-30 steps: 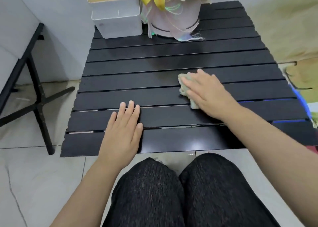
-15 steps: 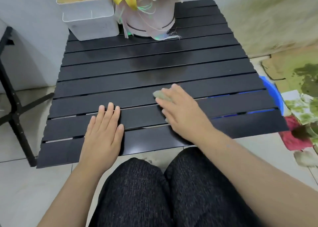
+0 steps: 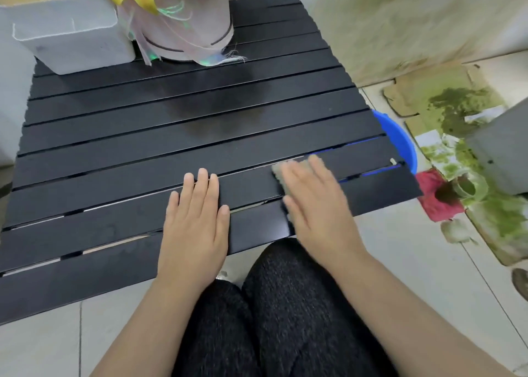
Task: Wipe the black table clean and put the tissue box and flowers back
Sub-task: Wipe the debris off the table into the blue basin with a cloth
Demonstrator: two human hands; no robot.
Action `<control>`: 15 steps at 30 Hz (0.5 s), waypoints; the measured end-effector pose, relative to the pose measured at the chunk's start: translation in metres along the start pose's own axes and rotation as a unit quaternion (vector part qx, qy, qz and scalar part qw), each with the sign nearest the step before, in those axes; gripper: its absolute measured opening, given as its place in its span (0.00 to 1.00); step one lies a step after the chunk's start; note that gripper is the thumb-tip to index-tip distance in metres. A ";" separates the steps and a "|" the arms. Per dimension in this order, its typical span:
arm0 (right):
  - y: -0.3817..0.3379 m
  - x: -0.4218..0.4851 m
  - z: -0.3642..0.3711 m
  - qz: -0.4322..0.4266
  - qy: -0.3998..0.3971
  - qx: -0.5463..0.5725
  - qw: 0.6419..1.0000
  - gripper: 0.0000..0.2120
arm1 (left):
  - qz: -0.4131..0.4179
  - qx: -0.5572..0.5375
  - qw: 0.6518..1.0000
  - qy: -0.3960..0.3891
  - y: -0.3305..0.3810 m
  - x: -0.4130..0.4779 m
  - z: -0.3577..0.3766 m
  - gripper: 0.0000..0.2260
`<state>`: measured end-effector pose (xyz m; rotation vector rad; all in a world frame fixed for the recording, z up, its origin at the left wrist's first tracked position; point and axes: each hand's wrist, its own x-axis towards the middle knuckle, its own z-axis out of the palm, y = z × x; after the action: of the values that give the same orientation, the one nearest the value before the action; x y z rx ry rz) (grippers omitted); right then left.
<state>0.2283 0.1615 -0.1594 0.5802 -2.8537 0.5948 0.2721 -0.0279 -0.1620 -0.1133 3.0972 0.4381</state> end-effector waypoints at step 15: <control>0.008 0.004 0.006 -0.040 0.039 0.010 0.998 0.16 | -0.018 -0.001 1.000 -0.005 0.002 -0.002 0.001 0.29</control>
<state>0.2214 0.1644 -0.1666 0.6549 -2.7405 0.6182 0.2737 -0.0260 -0.1625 -0.1649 3.0789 0.4383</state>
